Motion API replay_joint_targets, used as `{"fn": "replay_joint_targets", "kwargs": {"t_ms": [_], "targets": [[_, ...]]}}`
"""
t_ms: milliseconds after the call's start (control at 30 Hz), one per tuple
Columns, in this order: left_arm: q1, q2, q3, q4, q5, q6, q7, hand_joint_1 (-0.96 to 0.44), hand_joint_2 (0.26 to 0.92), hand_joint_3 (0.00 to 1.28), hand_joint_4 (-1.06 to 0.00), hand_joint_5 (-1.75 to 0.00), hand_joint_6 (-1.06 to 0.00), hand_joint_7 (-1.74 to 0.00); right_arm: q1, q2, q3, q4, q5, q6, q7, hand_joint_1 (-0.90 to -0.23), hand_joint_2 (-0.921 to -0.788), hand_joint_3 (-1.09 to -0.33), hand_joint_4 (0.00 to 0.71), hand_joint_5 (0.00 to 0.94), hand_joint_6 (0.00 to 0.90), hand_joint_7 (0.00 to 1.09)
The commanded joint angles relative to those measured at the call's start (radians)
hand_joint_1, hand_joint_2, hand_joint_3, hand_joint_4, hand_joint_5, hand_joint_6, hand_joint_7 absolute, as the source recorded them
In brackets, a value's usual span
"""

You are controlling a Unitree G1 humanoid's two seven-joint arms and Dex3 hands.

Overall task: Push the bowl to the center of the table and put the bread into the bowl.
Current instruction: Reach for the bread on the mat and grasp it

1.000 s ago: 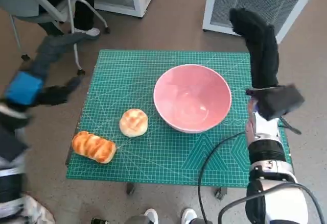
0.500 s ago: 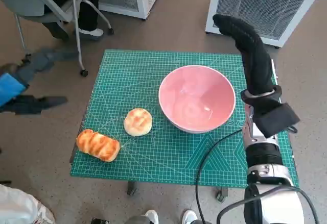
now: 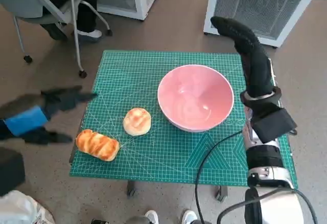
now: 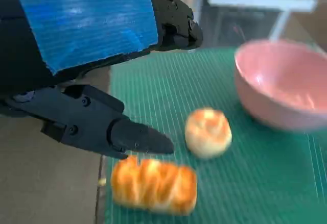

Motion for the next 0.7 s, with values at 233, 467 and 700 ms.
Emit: {"fn": "replay_joint_targets", "kwargs": {"t_ms": [233,467,700], "targets": [[0.069,0.004,-0.040,-0.033,0.100,-0.075,0.015,-0.36,0.734,0.00,-0.20,0.00,-0.25,-0.01,0.030,0.003,0.001,0.000,0.011,0.029,0.002,-0.695,-0.921,-0.777,0.306,0.012,0.059,0.55],[0.085,-0.017,-0.072,-0.057,0.183,-0.069,0.059,-0.36,0.729,0.00,-0.16,0.00,-0.23,0.00,0.026,0.003,-0.001,0.006,0.025,0.038,0.015,-0.700,-0.921,-0.777,0.306,0.011,0.059,0.55],[0.080,-0.046,-0.117,-0.035,0.221,-0.061,0.085,-0.36,0.731,0.00,-0.15,0.00,-0.23,0.00,0.025,0.003,-0.004,0.007,0.048,0.050,0.036,-0.698,-0.921,-0.776,0.307,0.010,0.059,0.55]]}}
